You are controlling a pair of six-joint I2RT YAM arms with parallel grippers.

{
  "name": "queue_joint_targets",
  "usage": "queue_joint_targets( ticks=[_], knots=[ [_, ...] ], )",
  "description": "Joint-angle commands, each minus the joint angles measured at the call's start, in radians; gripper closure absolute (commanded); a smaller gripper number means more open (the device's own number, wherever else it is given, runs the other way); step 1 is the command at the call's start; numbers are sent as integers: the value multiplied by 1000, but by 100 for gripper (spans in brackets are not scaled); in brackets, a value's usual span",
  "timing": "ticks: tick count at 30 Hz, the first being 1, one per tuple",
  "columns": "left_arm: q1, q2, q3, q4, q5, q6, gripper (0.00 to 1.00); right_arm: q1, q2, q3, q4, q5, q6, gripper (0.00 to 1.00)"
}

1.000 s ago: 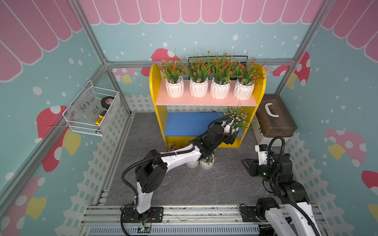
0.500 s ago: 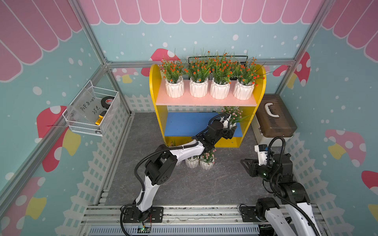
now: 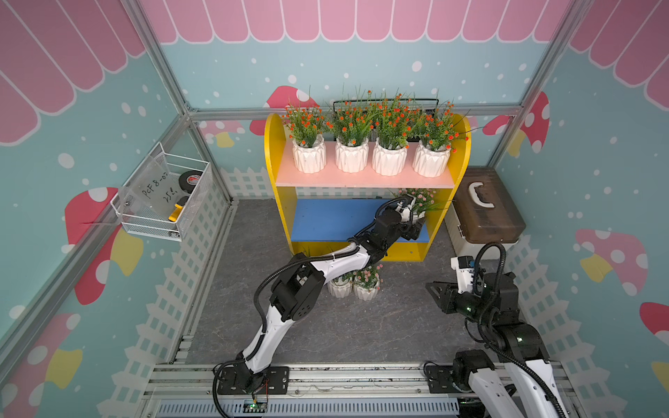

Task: Place the baby's breath potted plants on the rack by color
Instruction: Place the baby's breath potted plant on the rack.

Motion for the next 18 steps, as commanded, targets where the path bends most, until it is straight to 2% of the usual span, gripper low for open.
queue_joint_targets(
  ticks=[1,11,18],
  knots=[
    [17,8,74,50,22,-1,30,5,-9,-5,20,-5,-10,71],
    [33,75,168,-4,30,-18,30,6,-7,-7,21,0,-10,71],
    [44,96,178,-3,36,-31,30,6,-6,-7,20,4,-9,71]
  ],
)
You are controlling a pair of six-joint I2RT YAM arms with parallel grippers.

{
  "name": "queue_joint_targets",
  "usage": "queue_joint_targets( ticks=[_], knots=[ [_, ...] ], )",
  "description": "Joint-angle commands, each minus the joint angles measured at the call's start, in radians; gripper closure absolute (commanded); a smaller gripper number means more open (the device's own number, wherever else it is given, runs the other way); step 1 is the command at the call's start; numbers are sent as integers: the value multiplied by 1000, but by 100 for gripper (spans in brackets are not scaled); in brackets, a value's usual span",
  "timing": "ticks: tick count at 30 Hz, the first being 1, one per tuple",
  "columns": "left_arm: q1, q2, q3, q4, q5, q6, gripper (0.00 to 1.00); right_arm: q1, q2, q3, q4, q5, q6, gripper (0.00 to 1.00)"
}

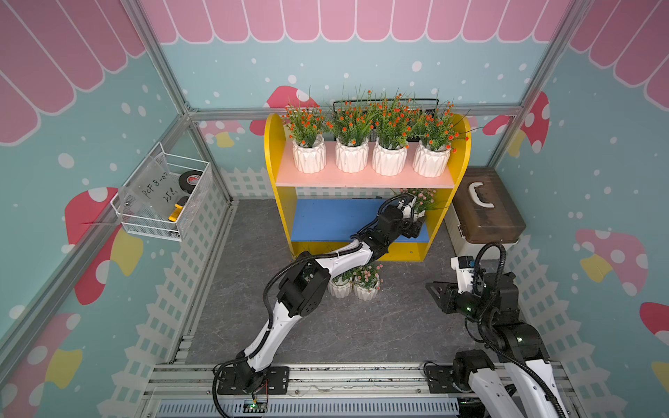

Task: Place the baby's breath potted plants on the rack by color
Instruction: Place the baby's breath potted plant on the rack.

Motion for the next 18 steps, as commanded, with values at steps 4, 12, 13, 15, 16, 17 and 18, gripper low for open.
queue_joint_targets(
  ticks=[4,12,13,15,16,17,18],
  knots=[
    [33,12,64,72,48,-34,28,5,-5,-6,19,4,-9,71],
    [38,32,64,74,58,-30,19,6,-5,-7,18,9,-7,70],
    [38,31,63,75,59,-29,17,6,-4,-6,19,9,-7,70],
    [39,34,63,76,58,-29,13,5,-5,-7,16,8,-7,70],
    [39,35,64,77,59,-28,11,6,-5,-6,16,9,-7,70],
    [39,37,63,76,59,-29,9,6,-5,-5,16,9,-8,69],
    [39,37,63,75,61,-29,7,6,-4,-5,17,11,-8,69]
  ],
)
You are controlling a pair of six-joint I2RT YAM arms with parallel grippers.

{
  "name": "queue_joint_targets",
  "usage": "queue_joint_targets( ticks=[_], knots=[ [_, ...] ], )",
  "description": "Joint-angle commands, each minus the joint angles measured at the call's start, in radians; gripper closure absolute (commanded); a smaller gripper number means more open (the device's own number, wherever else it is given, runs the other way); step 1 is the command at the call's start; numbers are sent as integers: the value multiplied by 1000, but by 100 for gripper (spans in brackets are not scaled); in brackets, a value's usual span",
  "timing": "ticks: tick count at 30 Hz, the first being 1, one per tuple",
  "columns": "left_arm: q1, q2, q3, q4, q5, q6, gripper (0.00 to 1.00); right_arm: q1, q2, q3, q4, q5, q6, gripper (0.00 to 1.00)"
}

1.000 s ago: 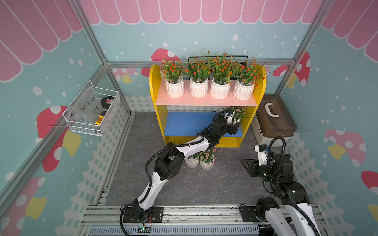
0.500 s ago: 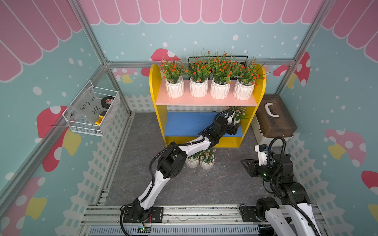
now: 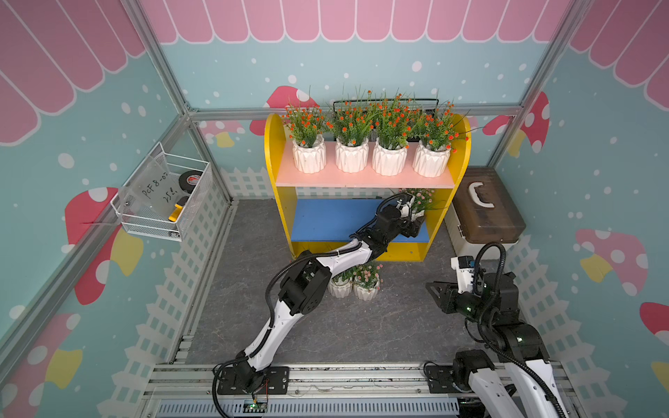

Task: Place the baby's breath potted plants on the rack by color
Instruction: Place the baby's breath potted plant on the rack.

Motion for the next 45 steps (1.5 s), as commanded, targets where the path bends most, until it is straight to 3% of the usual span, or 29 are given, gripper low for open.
queue_joint_targets(
  ticks=[1,8,15,21,35,45],
  knots=[
    [23,7,40,53,15,-13,7,5,-3,-5,17,11,-7,69],
    [23,-22,13,50,42,-2,1,6,6,-2,15,17,-7,65],
    [23,-124,-121,80,59,19,1,6,14,1,14,32,-6,58],
    [23,-229,-250,82,68,40,1,6,40,9,20,38,-10,57],
    [14,-398,-393,-77,98,58,1,13,161,1,91,32,-10,57],
    [-27,-572,-595,-60,68,41,2,97,285,-28,209,79,16,58]
  ],
)
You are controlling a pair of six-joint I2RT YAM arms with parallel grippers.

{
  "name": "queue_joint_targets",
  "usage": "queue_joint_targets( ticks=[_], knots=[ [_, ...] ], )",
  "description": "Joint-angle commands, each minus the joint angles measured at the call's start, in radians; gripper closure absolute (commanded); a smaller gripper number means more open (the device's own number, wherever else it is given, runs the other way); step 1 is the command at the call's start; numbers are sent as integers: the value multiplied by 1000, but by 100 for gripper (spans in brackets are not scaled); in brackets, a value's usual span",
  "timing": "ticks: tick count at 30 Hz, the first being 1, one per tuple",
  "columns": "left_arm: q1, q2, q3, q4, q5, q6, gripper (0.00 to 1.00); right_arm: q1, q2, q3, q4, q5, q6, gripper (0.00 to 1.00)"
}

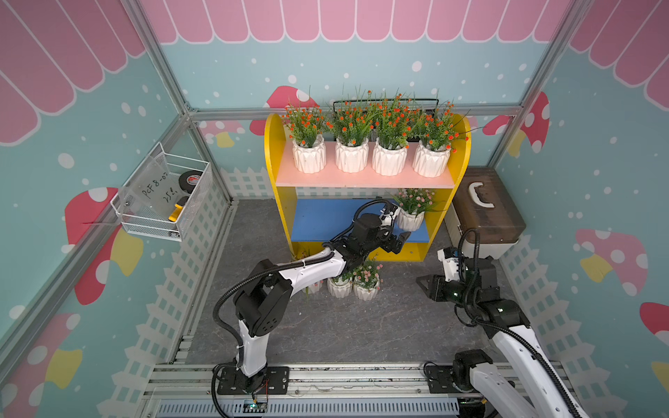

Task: Place the baby's breath potted plants on the rack by color
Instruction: Place the baby's breath potted plant on the rack.

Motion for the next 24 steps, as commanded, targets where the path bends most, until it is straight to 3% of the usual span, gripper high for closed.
queue_joint_targets(
  ticks=[1,12,24],
  knots=[
    [-22,-88,-48,0,-16,-6,2,29,34,-25,78,27,13,58],
    [-101,-335,-308,17,-149,-13,2,134,199,-41,219,73,31,60],
    [-142,-586,-631,53,-311,-104,2,248,353,3,297,143,38,63]
  ],
)
